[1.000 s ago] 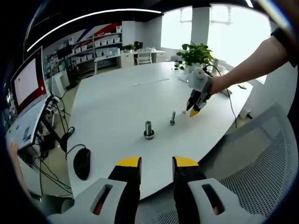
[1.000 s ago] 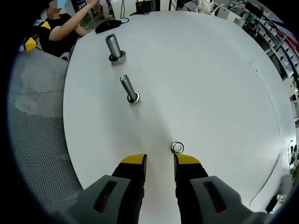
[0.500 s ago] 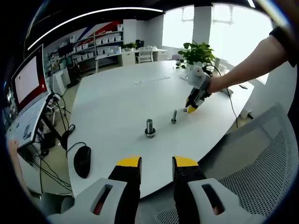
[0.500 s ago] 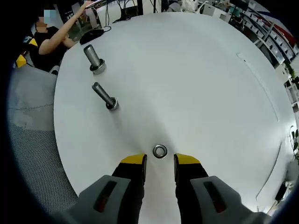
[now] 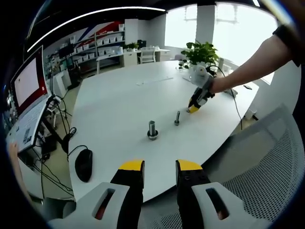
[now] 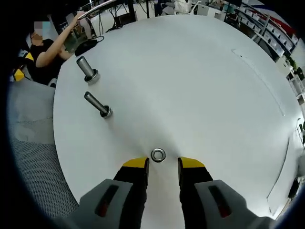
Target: Place the washer onto the threaded stud by aligning its center hole with the stud, sliding it down to the base, and recovering from edge contact or off-axis alignment until the washer reaches the visible bottom stop.
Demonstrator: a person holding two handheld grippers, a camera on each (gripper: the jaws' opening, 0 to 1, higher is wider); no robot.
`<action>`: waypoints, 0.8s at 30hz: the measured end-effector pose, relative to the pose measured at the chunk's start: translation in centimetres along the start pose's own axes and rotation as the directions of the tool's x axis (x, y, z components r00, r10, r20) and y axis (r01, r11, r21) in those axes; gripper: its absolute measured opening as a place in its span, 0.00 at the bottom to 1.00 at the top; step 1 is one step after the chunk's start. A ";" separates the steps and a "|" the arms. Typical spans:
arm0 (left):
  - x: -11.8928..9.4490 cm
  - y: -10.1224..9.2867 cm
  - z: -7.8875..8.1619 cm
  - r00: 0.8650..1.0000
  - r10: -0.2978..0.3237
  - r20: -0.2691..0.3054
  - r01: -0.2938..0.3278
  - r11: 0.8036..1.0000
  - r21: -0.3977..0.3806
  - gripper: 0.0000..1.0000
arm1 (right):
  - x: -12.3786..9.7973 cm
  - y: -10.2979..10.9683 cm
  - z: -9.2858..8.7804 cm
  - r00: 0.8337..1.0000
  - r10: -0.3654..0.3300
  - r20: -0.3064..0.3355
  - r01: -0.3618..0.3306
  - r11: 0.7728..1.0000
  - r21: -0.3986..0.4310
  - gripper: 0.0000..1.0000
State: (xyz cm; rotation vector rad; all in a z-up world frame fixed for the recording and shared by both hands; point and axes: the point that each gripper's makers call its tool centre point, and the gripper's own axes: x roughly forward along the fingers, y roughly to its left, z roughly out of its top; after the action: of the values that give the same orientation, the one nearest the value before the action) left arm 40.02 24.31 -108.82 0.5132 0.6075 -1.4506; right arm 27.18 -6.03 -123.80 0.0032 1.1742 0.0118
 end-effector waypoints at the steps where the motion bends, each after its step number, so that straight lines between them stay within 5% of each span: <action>1: -0.1 0.0 0.0 1.000 0.001 0.000 -0.001 1.000 -0.002 0.24 | -0.1 0.1 0.0 1.000 0.001 -0.001 -0.001 1.000 -0.008 0.26; 17: 0.0 0.0 0.0 1.000 -0.004 0.003 0.004 1.000 -0.006 0.24 | 1.0 0.0 0.9 0.987 0.045 -0.152 -0.082 0.967 -0.243 0.18; 24: -0.1 -0.1 0.2 1.000 -0.003 0.009 0.003 1.000 -0.007 0.24 | 1.0 0.0 0.4 0.974 0.054 -0.221 -0.136 0.916 -0.377 0.19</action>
State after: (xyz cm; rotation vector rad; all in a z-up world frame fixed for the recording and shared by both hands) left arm 39.94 24.26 -108.62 0.5009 0.6064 -1.4527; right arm 27.91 -6.02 -124.56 -0.2998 1.3622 0.3412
